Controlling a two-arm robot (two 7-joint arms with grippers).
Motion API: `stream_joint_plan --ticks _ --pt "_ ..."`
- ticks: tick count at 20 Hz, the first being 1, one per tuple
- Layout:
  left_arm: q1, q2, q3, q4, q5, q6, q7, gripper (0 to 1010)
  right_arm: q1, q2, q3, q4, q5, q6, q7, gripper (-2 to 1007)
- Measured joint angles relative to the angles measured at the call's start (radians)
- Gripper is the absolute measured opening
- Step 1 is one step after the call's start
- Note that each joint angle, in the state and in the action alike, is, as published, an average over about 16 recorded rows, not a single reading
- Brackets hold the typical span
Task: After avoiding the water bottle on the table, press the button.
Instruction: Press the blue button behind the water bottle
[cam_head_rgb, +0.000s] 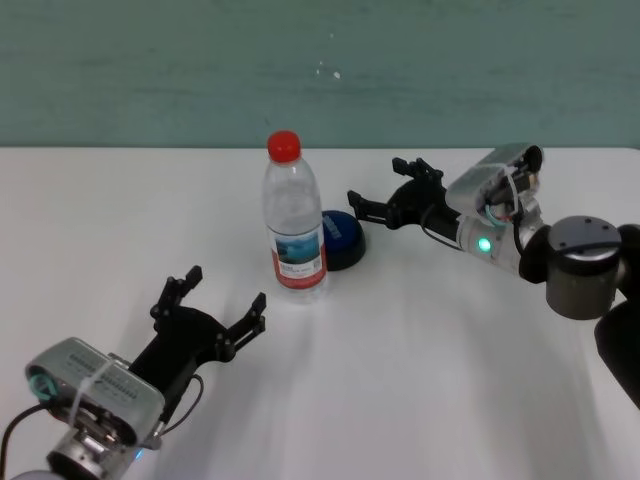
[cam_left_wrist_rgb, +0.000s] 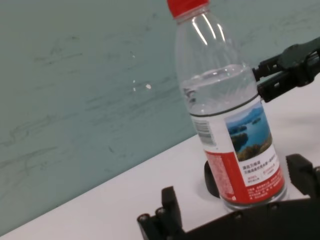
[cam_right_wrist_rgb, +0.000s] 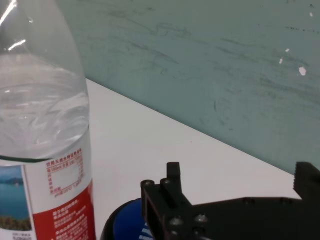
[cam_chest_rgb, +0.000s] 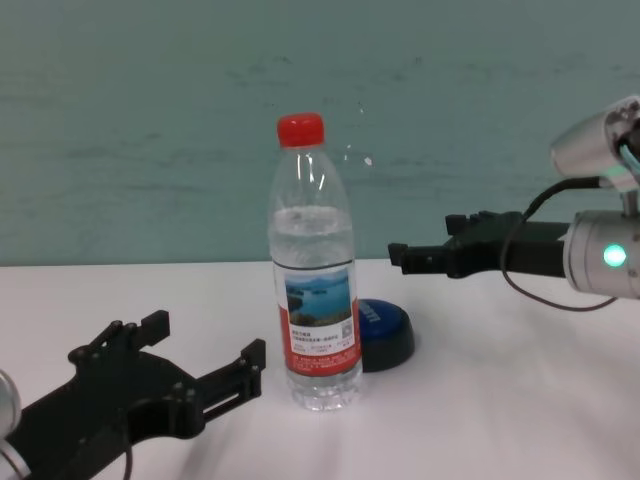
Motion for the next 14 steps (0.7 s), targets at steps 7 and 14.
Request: stream_joint_plan --ticks 7,14 --pt "0.0 0.0 0.0 0.0 0.0 0.0 0.0 1000 0.039 -0.026 -0.01 0.07 -0.014 -0.011 0.009 1004" --pt "0.0 0.0 0.0 0.0 0.0 0.0 0.0 1000 0.062 -0.049 -0.019 0.121 -0.027 -0.017 0.016 1004"
